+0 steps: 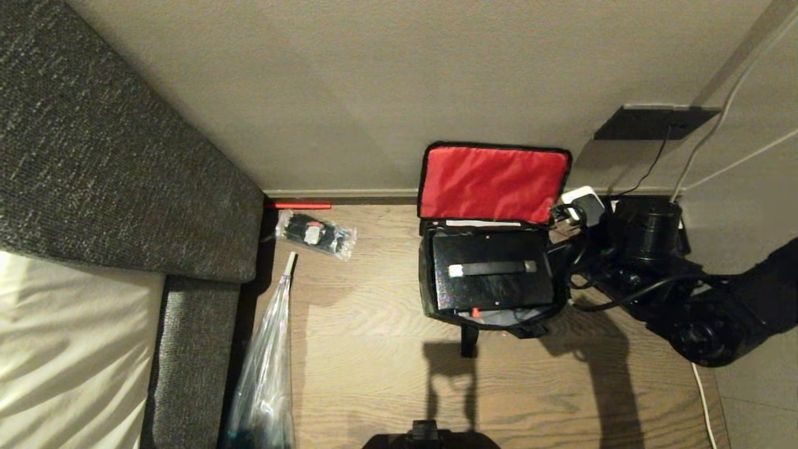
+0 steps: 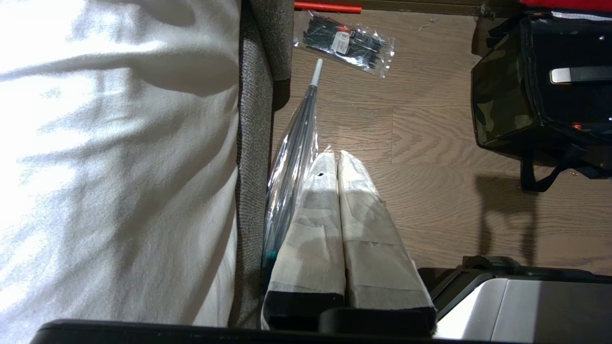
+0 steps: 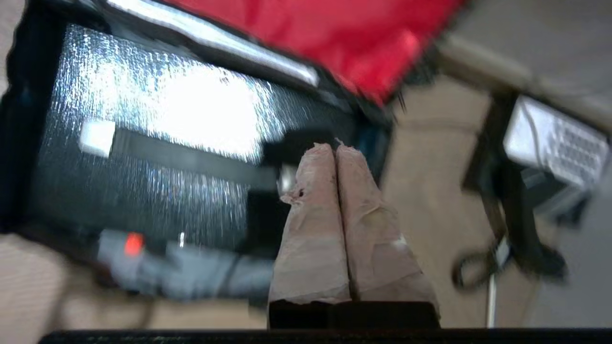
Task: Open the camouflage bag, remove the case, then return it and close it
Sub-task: Grip the handle
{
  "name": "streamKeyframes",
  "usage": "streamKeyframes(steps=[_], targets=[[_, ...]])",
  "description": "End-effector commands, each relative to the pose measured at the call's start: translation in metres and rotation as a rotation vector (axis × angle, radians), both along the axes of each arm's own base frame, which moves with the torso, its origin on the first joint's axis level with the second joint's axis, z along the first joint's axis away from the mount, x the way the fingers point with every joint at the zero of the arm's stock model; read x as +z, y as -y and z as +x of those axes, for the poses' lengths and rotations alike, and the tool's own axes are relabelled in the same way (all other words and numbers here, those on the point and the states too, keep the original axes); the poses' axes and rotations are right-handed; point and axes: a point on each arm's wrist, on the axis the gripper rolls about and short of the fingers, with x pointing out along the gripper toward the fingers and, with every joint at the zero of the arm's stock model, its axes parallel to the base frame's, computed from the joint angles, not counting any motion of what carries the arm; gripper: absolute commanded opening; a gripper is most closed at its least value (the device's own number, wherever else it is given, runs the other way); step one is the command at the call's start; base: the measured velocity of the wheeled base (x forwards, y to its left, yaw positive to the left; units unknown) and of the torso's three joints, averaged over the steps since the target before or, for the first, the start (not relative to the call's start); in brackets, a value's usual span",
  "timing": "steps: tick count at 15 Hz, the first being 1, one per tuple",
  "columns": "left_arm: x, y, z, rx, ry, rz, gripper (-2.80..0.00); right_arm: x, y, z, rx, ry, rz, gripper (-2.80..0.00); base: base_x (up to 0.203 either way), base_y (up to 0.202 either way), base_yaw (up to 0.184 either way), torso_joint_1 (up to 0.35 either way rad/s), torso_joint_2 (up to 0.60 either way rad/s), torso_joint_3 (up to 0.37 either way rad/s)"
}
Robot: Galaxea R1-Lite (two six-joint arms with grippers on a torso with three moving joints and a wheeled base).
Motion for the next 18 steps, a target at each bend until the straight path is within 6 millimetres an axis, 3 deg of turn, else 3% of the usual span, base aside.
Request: streamKeyframes(steps=[1,3,6,11,15,18], targets=[[0.0,0.0,0.0,0.0,0.0,0.0,-2.8,0.035,0.015,-0.043,-0.038,0.02,0.093,-2.8,0.0,0.0,0.0,0.0,0.0,0.0],[0.0,0.0,0.0,0.0,0.0,0.0,-2.8,0.046,0.028,-0.079,-0.088,-0.033,0.221,-2.8,0.0,0.0,0.0,0.0,0.0,0.0],[0.0,0.0,0.0,0.0,0.0,0.0,-2.8,0.035,0.049,-0.132,-0.272,-0.11,0.325,-2.8,0.0,0.0,0.0,0.0,0.0,0.0],[0.0,0.0,0.0,0.0,0.0,0.0,-2.8,0.042,0.088,-0.236,-0.245,-0.055,0.459,-2.8,0.0,0.0,0.0,0.0,0.0,0.0],[0.0,0.0,0.0,0.0,0.0,0.0,-2.8,0.007,0.108,-0.309,-0.275,-0.013,0.473,-2.8,0.0,0.0,0.0,0.0,0.0,0.0],[0.0,0.0,0.0,0.0,0.0,0.0,-2.8,-0.023,0.107,-0.346,-0.214,0.069,0.453,-2.8,0.0,0.0,0.0,0.0,0.0,0.0]])
